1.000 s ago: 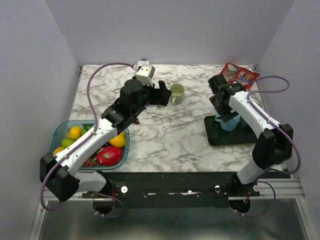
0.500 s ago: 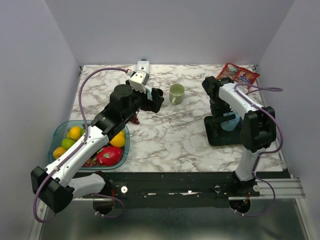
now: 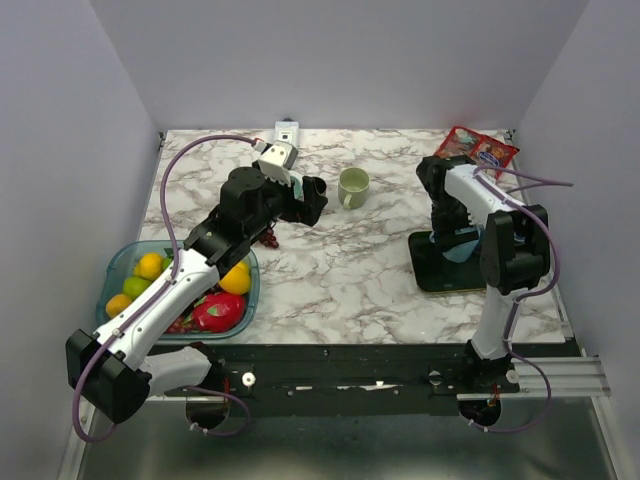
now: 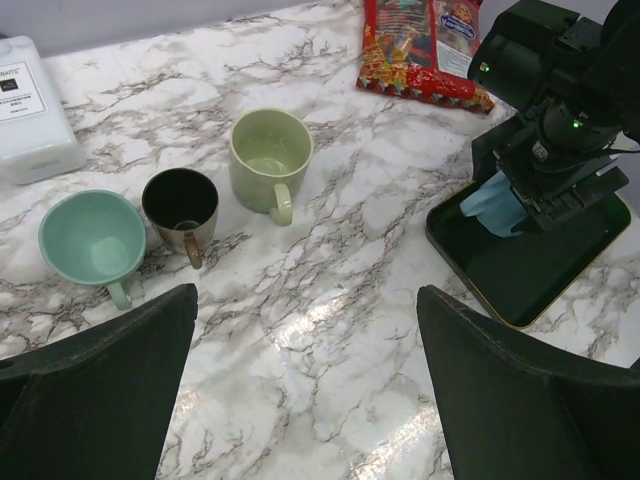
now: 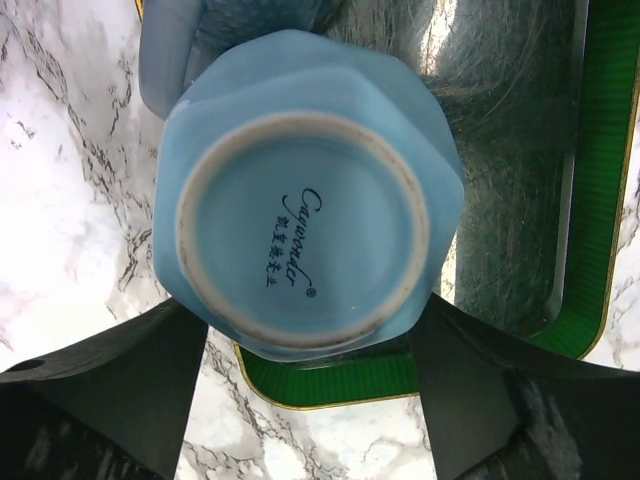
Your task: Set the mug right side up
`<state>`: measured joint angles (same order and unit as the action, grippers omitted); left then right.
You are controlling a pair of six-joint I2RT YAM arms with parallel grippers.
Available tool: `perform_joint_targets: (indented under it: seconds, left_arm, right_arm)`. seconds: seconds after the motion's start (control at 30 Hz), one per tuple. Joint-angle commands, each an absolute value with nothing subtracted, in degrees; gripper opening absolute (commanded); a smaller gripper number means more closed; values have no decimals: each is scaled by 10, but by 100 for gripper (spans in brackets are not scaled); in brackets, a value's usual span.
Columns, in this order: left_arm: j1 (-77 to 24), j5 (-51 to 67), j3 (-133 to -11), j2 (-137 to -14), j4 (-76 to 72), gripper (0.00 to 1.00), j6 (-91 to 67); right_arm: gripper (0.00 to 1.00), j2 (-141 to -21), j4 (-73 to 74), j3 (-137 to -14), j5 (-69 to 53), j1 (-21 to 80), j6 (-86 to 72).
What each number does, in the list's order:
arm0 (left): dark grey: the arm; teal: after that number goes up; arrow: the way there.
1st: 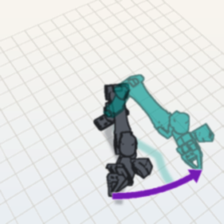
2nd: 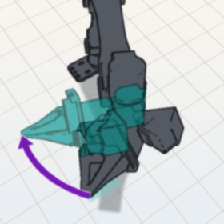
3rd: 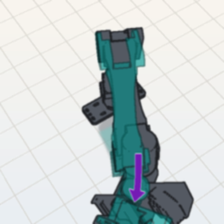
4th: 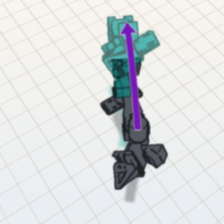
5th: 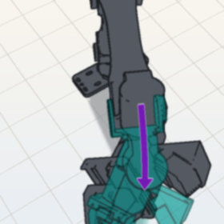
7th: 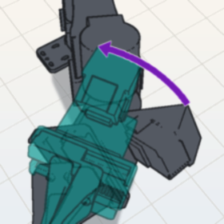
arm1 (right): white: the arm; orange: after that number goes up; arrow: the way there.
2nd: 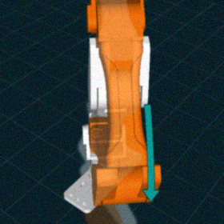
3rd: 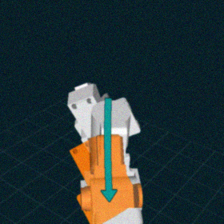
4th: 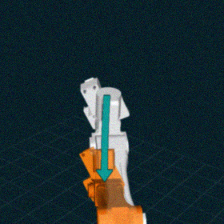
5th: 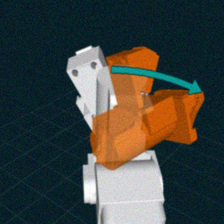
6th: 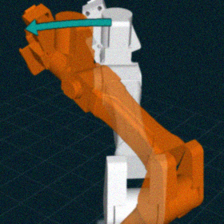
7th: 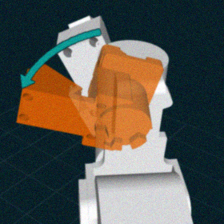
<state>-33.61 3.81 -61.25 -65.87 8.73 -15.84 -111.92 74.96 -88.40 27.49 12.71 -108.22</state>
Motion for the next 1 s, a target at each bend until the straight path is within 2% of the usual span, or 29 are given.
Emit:
perform_joint_targets:
  seconds: [0.0, 0.13, 0.23, 0.27, 0.37, 0.5, 0.73, 0.8, 0.97]
  left_arm:
    - [-330, 61, -607, -664, 78, 99, -164]
    - [-330, 48, -613, -660, 89, 99, -159]
    - [-327, 44, -613, -654, 91, 99, -157]
    - [-326, 44, -613, -653, 91, 99, -158]
    - [-324, 47, -613, -650, 89, 99, -159]
    - [-323, 51, -613, -650, 90, 99, -163]
    - [-322, 52, -613, -650, 89, 99, -163]
    - [-320, 54, -612, -652, 89, 99, -163]
    - [-320, 65, -612, -656, 86, 99, -168]
  right_arm:
    - [82, -1122, 832, -872, 286, 127, -1097]
    - [77, -1108, 824, -842, 279, 127, -1078]
    - [65, -1092, 804, -810, 272, 127, -1071]
    - [58, -1087, 800, -804, 267, 127, -1068]
    - [50, -1080, 791, -795, 260, 127, -1057]
    - [47, -1080, 788, -794, 258, 127, -1037]
    - [48, -1069, 775, -778, 268, 127, -1000]
    - [57, -1052, 762, -760, 273, 127, -988]
    - [67, -979, 673, -678, 296, 134, -932]
